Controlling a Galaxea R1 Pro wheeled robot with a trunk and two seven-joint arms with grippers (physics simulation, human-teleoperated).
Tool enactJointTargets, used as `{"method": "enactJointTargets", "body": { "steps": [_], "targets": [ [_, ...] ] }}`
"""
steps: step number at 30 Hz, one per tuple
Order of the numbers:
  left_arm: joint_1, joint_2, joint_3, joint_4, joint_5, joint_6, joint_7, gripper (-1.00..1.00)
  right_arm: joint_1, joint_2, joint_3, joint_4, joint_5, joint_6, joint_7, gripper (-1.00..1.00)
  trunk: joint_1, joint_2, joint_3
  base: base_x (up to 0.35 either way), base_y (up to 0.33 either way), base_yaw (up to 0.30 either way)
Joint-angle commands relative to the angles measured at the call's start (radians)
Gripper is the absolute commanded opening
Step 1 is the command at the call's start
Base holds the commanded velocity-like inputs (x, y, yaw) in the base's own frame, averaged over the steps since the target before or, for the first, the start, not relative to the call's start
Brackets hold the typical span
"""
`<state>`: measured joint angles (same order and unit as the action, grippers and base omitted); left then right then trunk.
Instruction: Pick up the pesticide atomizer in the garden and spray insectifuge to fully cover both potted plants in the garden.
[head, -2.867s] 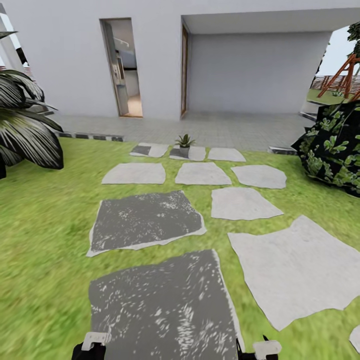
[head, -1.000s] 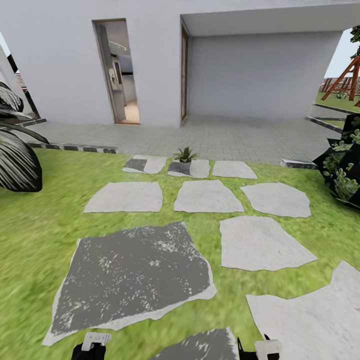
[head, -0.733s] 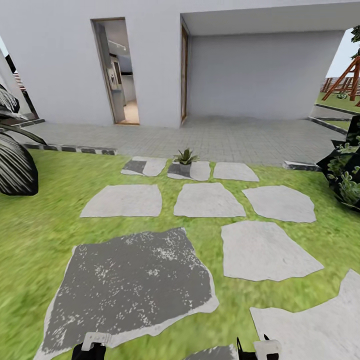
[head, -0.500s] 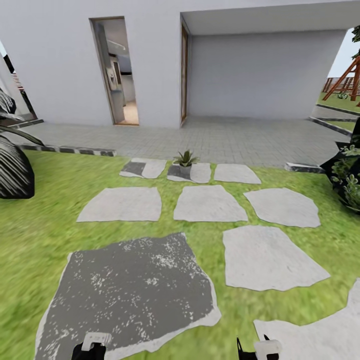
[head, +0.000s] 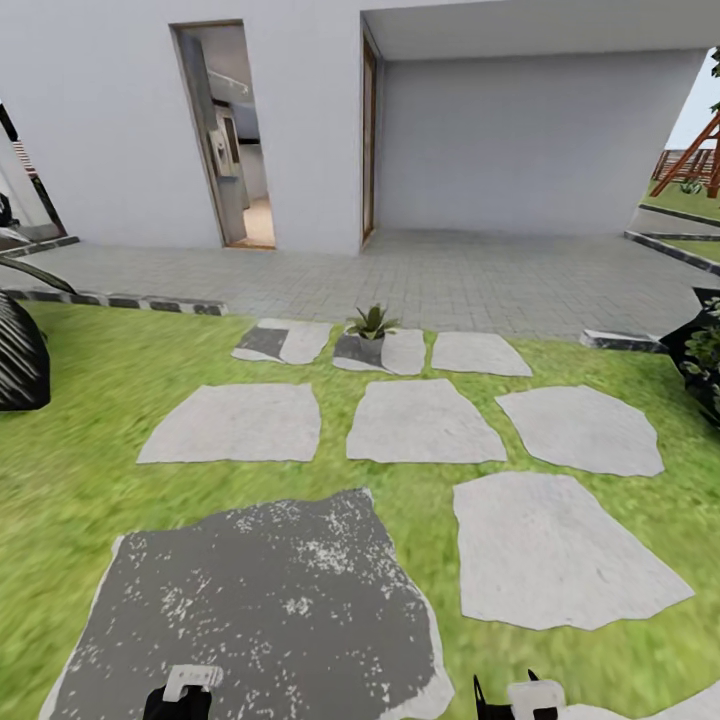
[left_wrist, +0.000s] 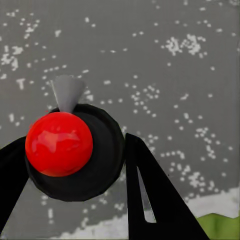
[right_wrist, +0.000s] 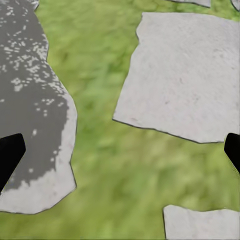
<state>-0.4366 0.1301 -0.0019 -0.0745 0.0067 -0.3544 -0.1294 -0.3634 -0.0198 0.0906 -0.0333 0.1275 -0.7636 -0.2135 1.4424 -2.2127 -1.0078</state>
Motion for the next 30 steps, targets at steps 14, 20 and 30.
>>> {"method": "enactJointTargets", "body": {
  "steps": [14,20,30],
  "targets": [
    [-0.001,0.000,0.000,0.001,0.001,-0.003,-0.004,-1.00,-0.001,0.000,0.008,0.001,0.006,0.000,-0.010,1.00,0.000,0.000,-0.001,0.341,0.000,0.000],
    [-0.001,0.000,0.000,0.001,0.001,-0.003,-0.004,-1.00,-0.001,0.000,0.008,0.001,0.006,0.000,-0.010,1.00,0.000,0.000,-0.001,0.341,0.000,0.000],
    [-0.001,0.000,0.000,0.001,0.001,-0.003,-0.004,-1.00,-0.001,0.001,0.008,0.001,0.006,0.000,-0.010,1.00,0.000,0.000,-0.001,0.341,0.000,0.000]
  ]
}}
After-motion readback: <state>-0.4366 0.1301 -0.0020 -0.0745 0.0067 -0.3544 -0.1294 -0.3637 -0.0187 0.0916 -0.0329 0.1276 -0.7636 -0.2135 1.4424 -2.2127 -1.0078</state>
